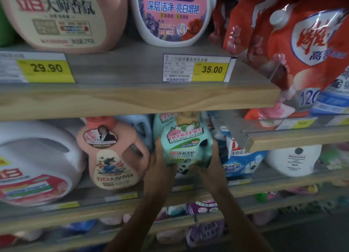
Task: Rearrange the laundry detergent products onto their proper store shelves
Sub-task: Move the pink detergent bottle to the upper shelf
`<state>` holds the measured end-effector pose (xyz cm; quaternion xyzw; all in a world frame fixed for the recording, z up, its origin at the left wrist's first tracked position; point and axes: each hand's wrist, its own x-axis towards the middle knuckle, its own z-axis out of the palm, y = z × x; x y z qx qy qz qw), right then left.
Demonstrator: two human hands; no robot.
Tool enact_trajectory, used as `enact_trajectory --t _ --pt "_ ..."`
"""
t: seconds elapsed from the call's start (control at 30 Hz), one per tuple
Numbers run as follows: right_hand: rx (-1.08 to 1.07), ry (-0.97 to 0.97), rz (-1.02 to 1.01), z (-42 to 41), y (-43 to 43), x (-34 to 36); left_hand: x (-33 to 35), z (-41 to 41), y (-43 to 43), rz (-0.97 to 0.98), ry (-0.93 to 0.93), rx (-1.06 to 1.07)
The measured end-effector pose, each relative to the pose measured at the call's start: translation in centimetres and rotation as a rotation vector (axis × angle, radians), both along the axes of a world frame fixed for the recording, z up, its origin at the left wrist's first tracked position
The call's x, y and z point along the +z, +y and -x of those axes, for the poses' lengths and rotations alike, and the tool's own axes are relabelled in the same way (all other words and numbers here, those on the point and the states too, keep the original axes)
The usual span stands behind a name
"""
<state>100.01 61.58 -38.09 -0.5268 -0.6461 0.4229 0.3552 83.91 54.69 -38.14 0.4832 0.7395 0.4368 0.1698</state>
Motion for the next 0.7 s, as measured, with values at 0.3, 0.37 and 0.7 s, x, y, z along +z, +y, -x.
enact_trajectory --t 0.3,0.37,0.7 --pt "0.091 -0.346 0.025 -1.3 -5.7 7.3 6.3 2.2 -5.6 0.27 0.132 -0.215" --pt "0.135 -0.437 -0.005 -1.3 -7.8 9.8 8.5 2.5 -8.1 0.262 0.171 -0.222" --pt "0.195 -0.503 -0.095 -0.5 -16.6 20.1 17.7 5.1 -19.2 0.175 0.154 -0.109"
